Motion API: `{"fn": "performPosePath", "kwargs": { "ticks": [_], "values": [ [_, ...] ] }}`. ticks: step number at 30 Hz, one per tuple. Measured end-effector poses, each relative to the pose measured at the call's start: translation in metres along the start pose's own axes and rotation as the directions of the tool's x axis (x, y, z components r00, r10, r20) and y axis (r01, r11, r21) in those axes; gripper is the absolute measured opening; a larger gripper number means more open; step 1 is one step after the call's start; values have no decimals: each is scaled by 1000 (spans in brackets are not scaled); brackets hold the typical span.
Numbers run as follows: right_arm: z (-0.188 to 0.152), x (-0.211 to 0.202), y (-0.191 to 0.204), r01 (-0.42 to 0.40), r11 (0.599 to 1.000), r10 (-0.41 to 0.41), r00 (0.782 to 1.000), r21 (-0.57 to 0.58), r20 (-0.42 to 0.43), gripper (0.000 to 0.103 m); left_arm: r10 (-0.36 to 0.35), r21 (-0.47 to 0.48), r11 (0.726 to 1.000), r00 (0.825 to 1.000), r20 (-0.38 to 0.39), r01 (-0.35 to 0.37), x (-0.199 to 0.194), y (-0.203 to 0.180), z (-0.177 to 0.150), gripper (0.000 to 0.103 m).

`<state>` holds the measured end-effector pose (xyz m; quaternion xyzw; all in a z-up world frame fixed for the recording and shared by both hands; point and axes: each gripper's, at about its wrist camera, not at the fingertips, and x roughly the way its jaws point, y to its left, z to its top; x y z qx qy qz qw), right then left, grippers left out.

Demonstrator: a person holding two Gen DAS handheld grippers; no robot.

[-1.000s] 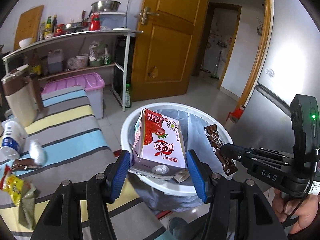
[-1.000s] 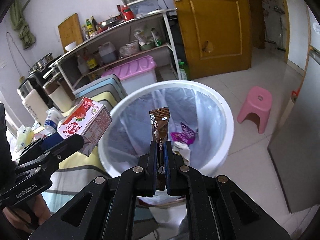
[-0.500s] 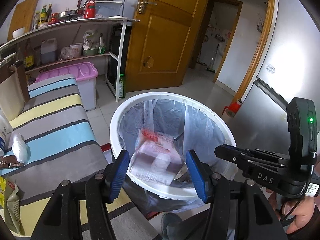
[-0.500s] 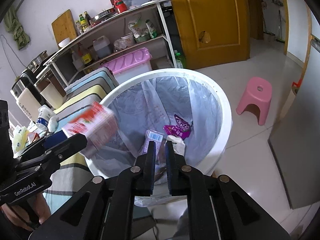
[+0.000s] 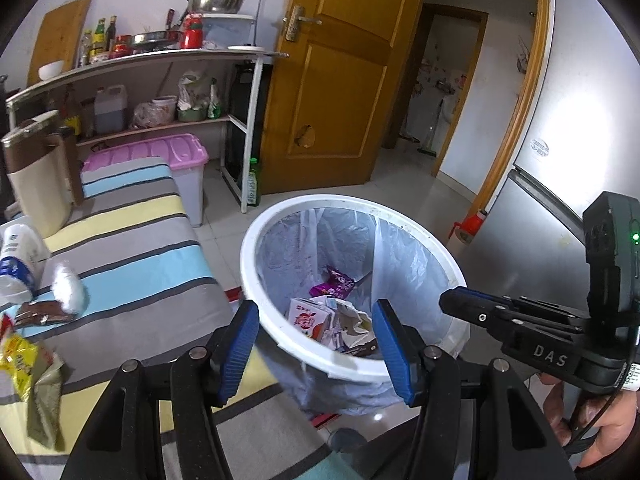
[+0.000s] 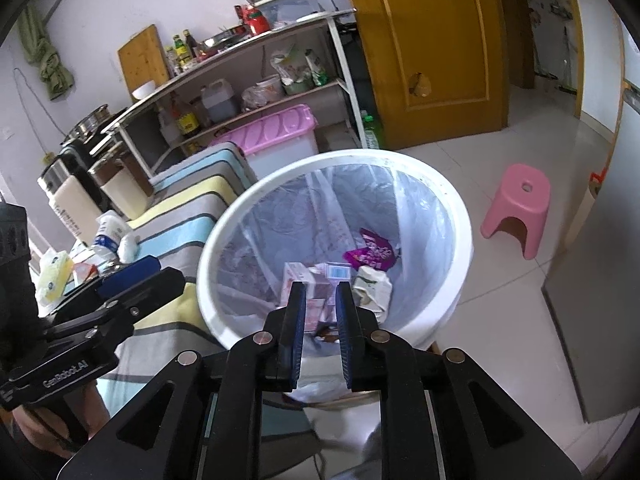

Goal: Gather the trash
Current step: 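Carry the milk carton and wrapper over the bin and release both, then move both open tools back over the table toward the remaining items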

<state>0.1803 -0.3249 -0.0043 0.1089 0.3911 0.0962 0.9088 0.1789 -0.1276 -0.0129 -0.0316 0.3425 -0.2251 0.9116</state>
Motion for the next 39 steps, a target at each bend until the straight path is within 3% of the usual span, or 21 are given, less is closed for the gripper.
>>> {"fn": "performPosePath", "kwargs": {
  "ticks": [13, 17, 39],
  "values": [
    [-13, -20, 54, -106, 989, 108, 994, -103, 15, 22, 104, -55, 993, 992, 72, -100, -70, 26, -23, 59],
    [-17, -23, 69, -135, 983, 137, 990, -126, 8, 34, 137, -79, 988, 987, 83, -131, -88, 38, -32, 59],
    [-34, -18, 135, -248, 944, 243, 969, -216, -49, 35, 293, -195, 943, 950, 107, -269, -154, 91, -67, 59]
  ]
}}
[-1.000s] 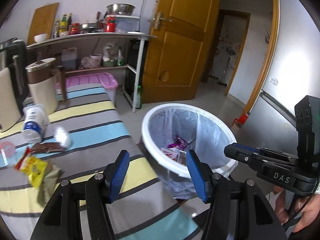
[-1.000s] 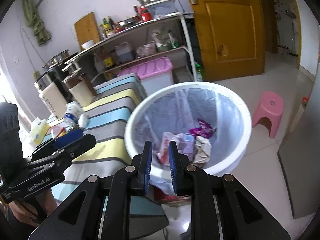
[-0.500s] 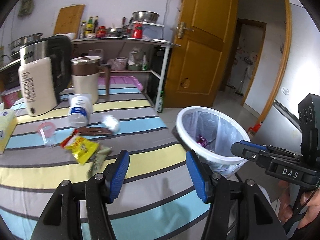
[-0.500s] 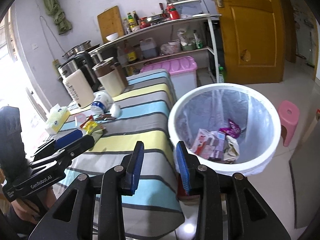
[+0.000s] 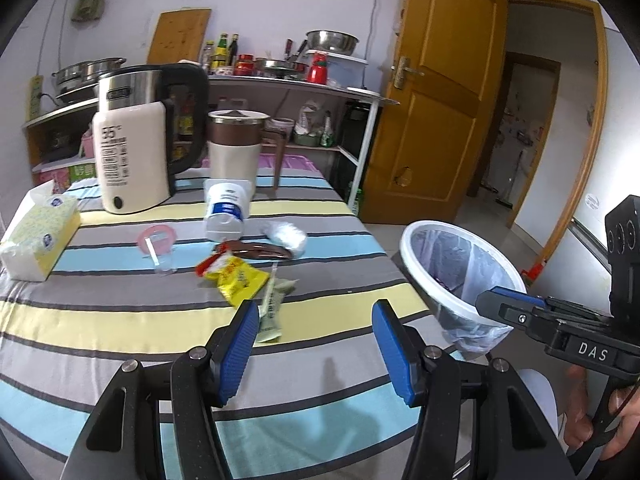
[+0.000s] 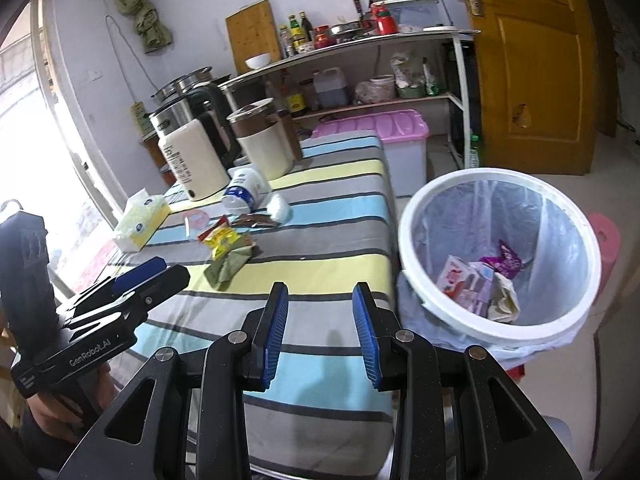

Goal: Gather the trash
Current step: 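Move both open tools back over the table toward the remaining items, then grasp the yellow snack bag with the left tool while the right tool grasps the paper strip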

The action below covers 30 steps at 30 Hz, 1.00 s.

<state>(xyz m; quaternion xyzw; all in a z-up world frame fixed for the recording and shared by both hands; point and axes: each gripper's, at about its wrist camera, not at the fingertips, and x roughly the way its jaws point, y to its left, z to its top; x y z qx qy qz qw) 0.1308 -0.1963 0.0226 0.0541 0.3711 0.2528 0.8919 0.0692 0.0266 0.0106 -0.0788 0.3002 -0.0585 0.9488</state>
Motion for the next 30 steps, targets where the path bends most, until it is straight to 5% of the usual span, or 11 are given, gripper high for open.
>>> {"fn": "performPosePath", "kwargs": {
  "ticks": [12, 30],
  "values": [
    [4, 35, 34, -59, 997, 56, 997, -48, -56, 35, 91, -74, 993, 996, 8, -90, -10, 47, -3, 59],
    [19, 114, 76, -122, 992, 115, 980, -30, -161, 35, 129, -151, 980, 992, -12, -129, 0, 97, -11, 59]
  ]
}}
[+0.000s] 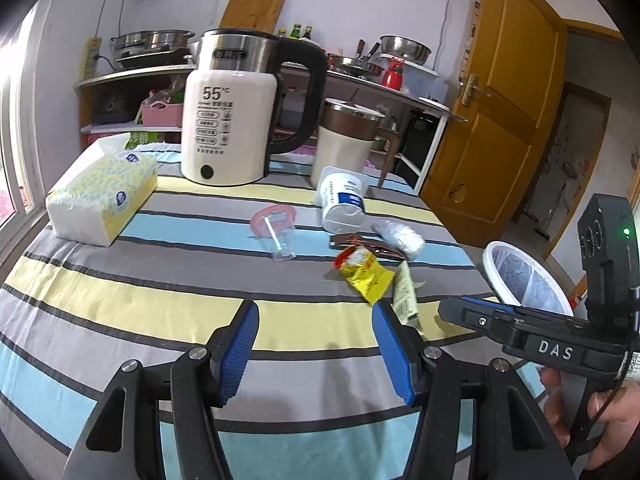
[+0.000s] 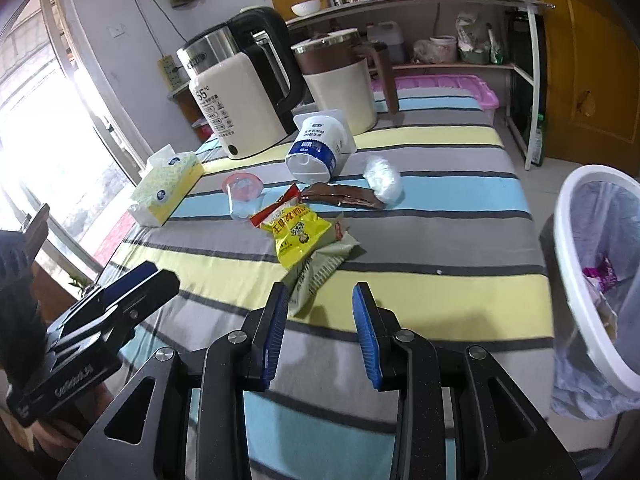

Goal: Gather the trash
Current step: 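Grasp the yellow snack bag with the left tool while the right tool grasps the paper strip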

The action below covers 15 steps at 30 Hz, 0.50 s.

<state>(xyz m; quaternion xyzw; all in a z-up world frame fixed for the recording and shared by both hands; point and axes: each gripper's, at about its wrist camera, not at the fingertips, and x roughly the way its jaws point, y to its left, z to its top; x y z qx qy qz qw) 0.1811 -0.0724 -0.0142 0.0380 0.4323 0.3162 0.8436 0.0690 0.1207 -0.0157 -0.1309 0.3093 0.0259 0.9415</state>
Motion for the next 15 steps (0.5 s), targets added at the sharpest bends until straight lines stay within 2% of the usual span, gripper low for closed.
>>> {"fn": "performPosePath", "kwargs": {
  "ticks": [9, 15],
  "values": [
    [10, 33, 7, 7, 1000, -6, 999, 17, -42, 36, 13, -28, 1000, 1000, -8, -13, 10, 17, 3, 59],
    [10, 44, 3, 55, 998, -55, 996, 12, -71, 34, -6, -31, 1000, 1000, -19, 6, 20, 15, 8, 59]
  ]
}}
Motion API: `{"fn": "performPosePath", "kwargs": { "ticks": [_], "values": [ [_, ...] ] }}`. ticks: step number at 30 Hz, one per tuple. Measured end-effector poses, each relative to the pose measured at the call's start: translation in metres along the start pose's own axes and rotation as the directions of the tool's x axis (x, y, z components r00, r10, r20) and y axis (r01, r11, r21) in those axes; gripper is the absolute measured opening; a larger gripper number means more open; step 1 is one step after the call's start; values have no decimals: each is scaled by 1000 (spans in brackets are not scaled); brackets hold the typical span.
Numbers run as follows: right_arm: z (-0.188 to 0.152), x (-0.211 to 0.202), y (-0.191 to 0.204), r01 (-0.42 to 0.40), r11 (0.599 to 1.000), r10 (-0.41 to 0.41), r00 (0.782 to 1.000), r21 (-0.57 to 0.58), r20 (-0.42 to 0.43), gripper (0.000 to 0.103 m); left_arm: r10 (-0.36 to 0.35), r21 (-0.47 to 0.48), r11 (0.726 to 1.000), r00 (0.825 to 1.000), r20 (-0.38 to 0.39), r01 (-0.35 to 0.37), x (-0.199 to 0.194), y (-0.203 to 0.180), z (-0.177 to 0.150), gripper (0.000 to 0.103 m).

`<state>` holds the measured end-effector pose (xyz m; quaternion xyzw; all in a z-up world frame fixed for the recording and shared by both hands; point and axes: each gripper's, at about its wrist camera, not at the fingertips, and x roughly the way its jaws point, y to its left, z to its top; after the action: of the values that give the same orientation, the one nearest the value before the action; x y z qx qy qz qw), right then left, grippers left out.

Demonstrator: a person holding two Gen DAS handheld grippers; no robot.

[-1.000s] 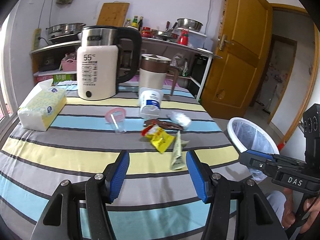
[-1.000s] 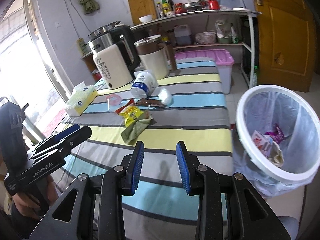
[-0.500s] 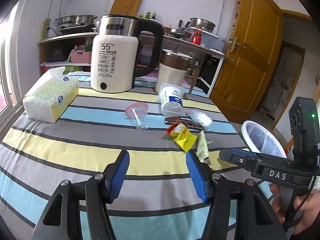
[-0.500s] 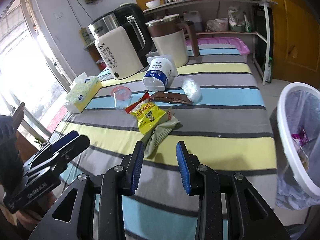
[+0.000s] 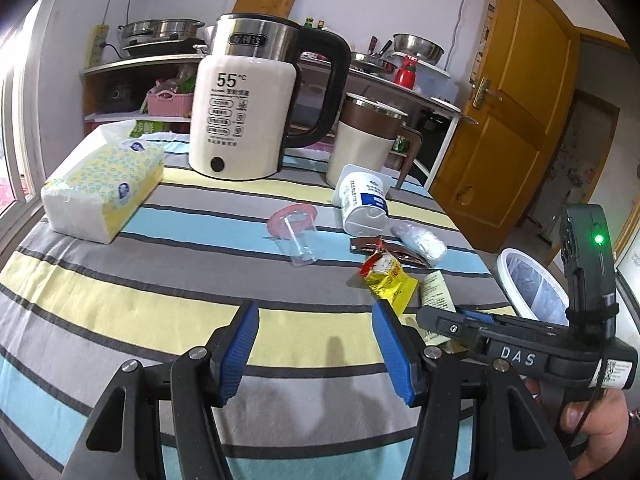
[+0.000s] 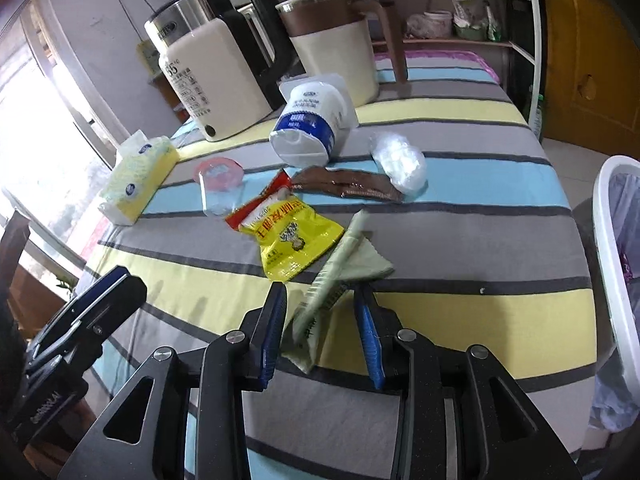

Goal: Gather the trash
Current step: 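Grasp the yellow snack bag with the left tool while the right tool grasps the paper strip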

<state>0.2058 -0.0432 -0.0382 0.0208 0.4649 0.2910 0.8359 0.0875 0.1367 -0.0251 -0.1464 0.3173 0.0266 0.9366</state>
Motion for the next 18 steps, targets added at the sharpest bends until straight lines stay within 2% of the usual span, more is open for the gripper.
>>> {"fn": "performPosePath", "kwargs": {
  "ticks": [1, 2, 3, 9, 13, 18],
  "values": [
    [0, 0, -1, 5, 1000, -5, 1000, -1, 2, 30, -3, 1, 1000, 1000, -2, 3, 2, -2, 1, 59],
    [-1, 0, -2, 9, 1000, -9, 1000, -1, 3, 20, -9, 4, 1000, 1000, -4, 9, 4, -4, 2, 59],
    [-1, -2, -5, 1, 1000, -1, 1000, 6, 6, 16, -14, 6, 1000, 1000, -7, 14, 5, -6, 2, 59],
    [-4, -14, -20, 16, 1000, -16, 1000, 11, 27, 15, -49, 28, 998, 998, -34, 50, 22, -23, 8, 59],
    [-7, -25, -33, 22, 999, -23, 999, 26, 37, 15, -92, 6, 996, 992, -86, 93, 40, -30, 13, 59],
    [-9, -36, -46, 24, 999, -26, 998, 43, 52, 15, -90, -21, 996, 989, -121, 88, 61, -39, 21, 60]
  ]
}}
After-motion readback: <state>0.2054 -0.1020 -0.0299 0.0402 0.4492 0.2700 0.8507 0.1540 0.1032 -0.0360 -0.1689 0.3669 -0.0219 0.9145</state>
